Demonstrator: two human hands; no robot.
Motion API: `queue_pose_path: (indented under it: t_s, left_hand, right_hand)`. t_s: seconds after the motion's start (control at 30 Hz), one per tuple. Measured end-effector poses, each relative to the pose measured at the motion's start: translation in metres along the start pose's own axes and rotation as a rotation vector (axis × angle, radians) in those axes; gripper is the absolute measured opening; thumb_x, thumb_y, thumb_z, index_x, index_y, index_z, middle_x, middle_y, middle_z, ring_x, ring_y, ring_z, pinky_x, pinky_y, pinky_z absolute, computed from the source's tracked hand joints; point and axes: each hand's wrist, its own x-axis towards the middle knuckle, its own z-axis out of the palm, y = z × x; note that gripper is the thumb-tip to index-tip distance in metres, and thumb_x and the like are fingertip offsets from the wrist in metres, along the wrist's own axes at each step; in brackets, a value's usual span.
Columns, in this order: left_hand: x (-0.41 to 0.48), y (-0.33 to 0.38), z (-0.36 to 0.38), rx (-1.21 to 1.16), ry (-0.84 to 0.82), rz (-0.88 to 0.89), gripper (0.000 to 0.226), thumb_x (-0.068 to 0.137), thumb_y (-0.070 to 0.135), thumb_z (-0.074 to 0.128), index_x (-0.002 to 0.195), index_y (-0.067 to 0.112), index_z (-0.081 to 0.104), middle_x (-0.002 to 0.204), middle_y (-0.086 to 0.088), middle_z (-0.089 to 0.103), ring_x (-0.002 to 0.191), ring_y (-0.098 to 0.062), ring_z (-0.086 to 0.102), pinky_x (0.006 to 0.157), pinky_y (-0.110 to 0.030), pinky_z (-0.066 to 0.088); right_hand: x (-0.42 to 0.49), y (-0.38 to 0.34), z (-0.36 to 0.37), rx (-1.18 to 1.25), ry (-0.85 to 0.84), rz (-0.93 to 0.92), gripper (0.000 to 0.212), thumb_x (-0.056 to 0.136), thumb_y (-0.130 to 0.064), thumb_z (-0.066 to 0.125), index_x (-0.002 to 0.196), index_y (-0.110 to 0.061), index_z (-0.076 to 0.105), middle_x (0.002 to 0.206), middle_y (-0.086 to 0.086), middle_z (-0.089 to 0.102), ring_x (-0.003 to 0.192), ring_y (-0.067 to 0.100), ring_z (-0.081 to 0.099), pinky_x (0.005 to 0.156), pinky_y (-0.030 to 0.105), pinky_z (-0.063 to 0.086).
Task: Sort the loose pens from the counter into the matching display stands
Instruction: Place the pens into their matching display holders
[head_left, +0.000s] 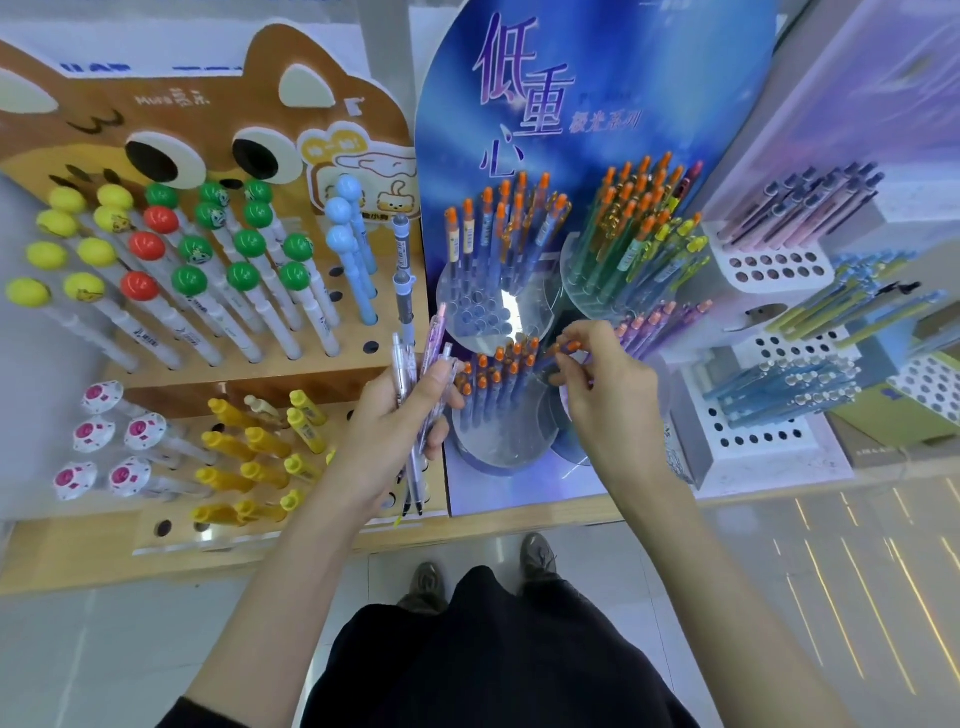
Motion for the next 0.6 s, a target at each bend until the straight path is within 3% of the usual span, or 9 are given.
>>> queue_pose_path:
  t_s: [0.07, 0.17, 0.4, 0.6]
  left_hand:
    - [0.0, -0.001, -0.001, 0.002, 0.0, -0.003, 0.037, 0.085, 0.046, 0.053, 0.108, 0.018, 0.062, 0.074, 0.009, 0.064, 0.047, -0.008, 0.045, 0.044, -0.022, 0.041]
    - [0.0, -0.001, -0.003, -0.008, -0.003, 0.003, 0.038, 0.084, 0.046, 0.053, 0.107, 0.017, 0.062, 0.073, 0.008, 0.063, 0.047, -0.008, 0.045, 0.044, -0.021, 0.04]
    - [0.0, -0.004, -0.001, -0.001, -0.011, 0.002, 0.033, 0.084, 0.045, 0.053, 0.102, 0.019, 0.064, 0.073, 0.008, 0.064, 0.047, -0.008, 0.045, 0.045, -0.02, 0.04]
    - [-0.001, -0.005, 0.003, -0.002, 0.0, 0.01, 0.029, 0.086, 0.045, 0.053, 0.096, 0.019, 0.063, 0.075, 0.006, 0.064, 0.047, -0.01, 0.044, 0.045, -0.021, 0.04]
  right_hand:
    - [0.0, 0.0, -0.001, 0.015, 0.009, 0.025, 0.012, 0.093, -0.004, 0.055, 0.105, -0.005, 0.051, 0.09, 0.013, 0.066, 0.066, 0.04, 0.063, 0.061, 0.049, 0.051]
    - [-0.006, 0.0, -0.006, -0.06, 0.068, -0.019, 0.01, 0.092, -0.005, 0.056, 0.101, -0.007, 0.052, 0.076, 0.009, 0.065, 0.058, 0.036, 0.06, 0.054, 0.045, 0.051]
    - [-0.008, 0.001, -0.011, -0.142, 0.107, -0.074, 0.007, 0.088, -0.004, 0.06, 0.095, -0.001, 0.058, 0.073, 0.015, 0.067, 0.057, 0.038, 0.059, 0.049, 0.043, 0.05]
    - [-0.004, 0.002, -0.007, -0.182, 0.03, -0.111, 0.009, 0.088, -0.005, 0.061, 0.093, 0.002, 0.059, 0.067, 0.015, 0.064, 0.052, 0.04, 0.054, 0.047, 0.039, 0.047]
